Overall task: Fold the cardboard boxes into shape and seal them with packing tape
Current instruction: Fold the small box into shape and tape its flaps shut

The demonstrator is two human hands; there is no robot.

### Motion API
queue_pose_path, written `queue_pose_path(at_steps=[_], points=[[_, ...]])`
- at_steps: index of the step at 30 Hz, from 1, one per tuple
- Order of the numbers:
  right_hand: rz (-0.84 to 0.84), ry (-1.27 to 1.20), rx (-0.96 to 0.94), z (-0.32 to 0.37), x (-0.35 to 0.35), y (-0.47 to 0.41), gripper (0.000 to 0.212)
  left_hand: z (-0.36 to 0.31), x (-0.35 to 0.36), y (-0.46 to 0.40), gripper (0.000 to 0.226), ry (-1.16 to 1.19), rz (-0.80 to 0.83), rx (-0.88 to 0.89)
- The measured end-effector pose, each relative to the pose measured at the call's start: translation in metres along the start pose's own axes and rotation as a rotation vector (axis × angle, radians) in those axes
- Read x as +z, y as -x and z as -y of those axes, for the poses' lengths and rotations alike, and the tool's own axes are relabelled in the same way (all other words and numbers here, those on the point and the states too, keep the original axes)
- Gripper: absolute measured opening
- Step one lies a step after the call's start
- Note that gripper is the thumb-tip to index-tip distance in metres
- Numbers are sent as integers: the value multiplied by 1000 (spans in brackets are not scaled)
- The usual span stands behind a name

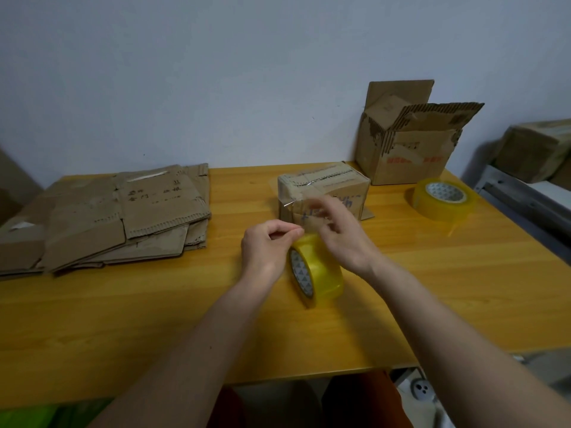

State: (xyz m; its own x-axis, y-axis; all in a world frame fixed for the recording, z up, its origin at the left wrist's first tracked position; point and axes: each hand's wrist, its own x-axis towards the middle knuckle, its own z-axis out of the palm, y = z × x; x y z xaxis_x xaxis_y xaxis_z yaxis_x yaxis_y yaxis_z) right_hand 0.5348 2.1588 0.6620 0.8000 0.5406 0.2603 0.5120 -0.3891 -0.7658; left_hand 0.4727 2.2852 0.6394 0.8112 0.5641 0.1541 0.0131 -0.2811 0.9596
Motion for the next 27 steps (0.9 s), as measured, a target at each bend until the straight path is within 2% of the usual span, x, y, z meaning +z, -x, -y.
queue_pose_path(at_steps=[2, 4, 6, 8, 10, 11, 12, 14, 18, 20, 23, 27], points=[[84, 59, 21, -2, 0, -1, 19, 1, -1, 0, 9, 22, 22, -6], [58, -50, 109, -2, 0, -1, 12, 1, -1, 1, 8, 33, 41, -33], [7, -117, 139, 0, -1, 0, 17, 0, -2, 3, 7, 117, 41, -125], [-12, -124, 170, 1, -2, 2, 39, -3, -2, 3, 6, 259, 27, -262], [119, -162, 293, 2, -6, 5, 65, -7, 0, 3, 7, 334, 10, -334], [224, -189, 369, 3, -9, 7, 70, -10, 2, 4, 8, 347, 9, -346], [305, -227, 417, 2, -14, 10, 69, -12, 7, 5, 9, 349, 13, -345], [327, -289, 401, -1, -26, 16, 60, -16, 19, 7, 11, 351, 30, -327], [153, -311, 282, -17, -58, 26, 44, -23, 54, 4, 13, 432, 113, -276], [70, -163, 232, -32, -76, 29, 43, -24, 76, 3, 19, 356, 154, -162], [-38, 222, 282, -64, -101, 37, 46, -19, 108, 4, 21, 52, 179, 60], [-9, 626, 357, -105, -125, 59, 48, -11, 132, 0, 18, -152, 209, 167]])
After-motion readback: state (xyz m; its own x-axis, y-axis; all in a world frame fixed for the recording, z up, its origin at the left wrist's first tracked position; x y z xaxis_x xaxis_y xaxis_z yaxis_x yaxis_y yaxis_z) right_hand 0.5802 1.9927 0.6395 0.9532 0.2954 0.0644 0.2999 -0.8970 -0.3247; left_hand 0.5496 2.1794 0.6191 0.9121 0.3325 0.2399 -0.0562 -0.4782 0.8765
